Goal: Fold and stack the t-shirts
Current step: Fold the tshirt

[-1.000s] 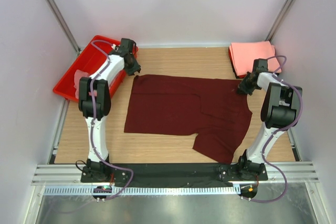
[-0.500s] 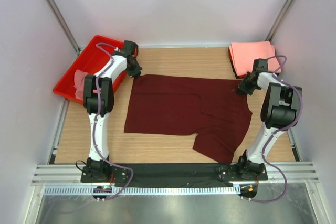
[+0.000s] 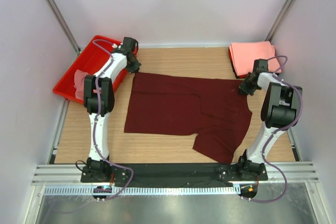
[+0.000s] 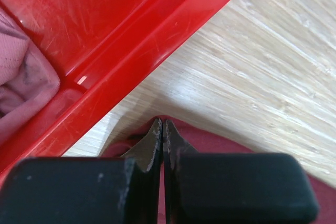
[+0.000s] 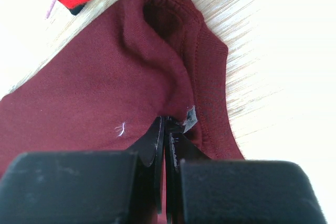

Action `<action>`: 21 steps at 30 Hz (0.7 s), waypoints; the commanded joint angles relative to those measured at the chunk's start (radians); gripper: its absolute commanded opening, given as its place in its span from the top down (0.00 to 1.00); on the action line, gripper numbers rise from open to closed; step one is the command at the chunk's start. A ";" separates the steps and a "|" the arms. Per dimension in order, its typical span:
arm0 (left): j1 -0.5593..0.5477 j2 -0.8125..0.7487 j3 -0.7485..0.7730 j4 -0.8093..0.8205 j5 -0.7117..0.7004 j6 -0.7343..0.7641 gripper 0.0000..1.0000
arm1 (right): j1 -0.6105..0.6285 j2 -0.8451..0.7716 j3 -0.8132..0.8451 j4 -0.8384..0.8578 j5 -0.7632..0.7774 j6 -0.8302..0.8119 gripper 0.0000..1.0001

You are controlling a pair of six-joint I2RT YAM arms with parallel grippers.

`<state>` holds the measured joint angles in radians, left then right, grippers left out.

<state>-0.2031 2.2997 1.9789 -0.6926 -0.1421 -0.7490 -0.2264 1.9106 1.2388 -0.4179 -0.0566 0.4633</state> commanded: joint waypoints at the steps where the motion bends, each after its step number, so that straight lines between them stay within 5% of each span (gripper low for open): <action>1: -0.002 0.021 0.040 -0.004 -0.045 -0.012 1.00 | -0.010 -0.001 0.005 0.014 0.047 -0.003 0.98; 5: -0.002 0.012 0.040 -0.002 -0.067 -0.018 0.97 | -0.010 -0.001 0.008 0.013 0.040 -0.005 0.98; 9: -0.001 -0.011 0.054 -0.019 -0.071 -0.007 0.81 | -0.010 -0.008 0.013 0.008 0.029 -0.006 0.98; 13: -0.016 -0.074 0.052 -0.028 -0.132 0.030 0.77 | -0.008 -0.024 0.010 0.004 0.023 -0.008 0.98; 17: -0.051 -0.124 0.037 -0.033 -0.143 0.069 0.77 | -0.010 -0.030 0.005 0.007 0.015 -0.008 0.97; 21: -0.097 -0.132 -0.002 -0.030 -0.131 0.091 0.88 | -0.010 -0.030 0.002 0.011 0.005 -0.005 0.97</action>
<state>-0.2577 2.2379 1.9900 -0.7246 -0.2508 -0.6956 -0.2268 1.9106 1.2388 -0.4179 -0.0589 0.4648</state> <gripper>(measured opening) 0.146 0.051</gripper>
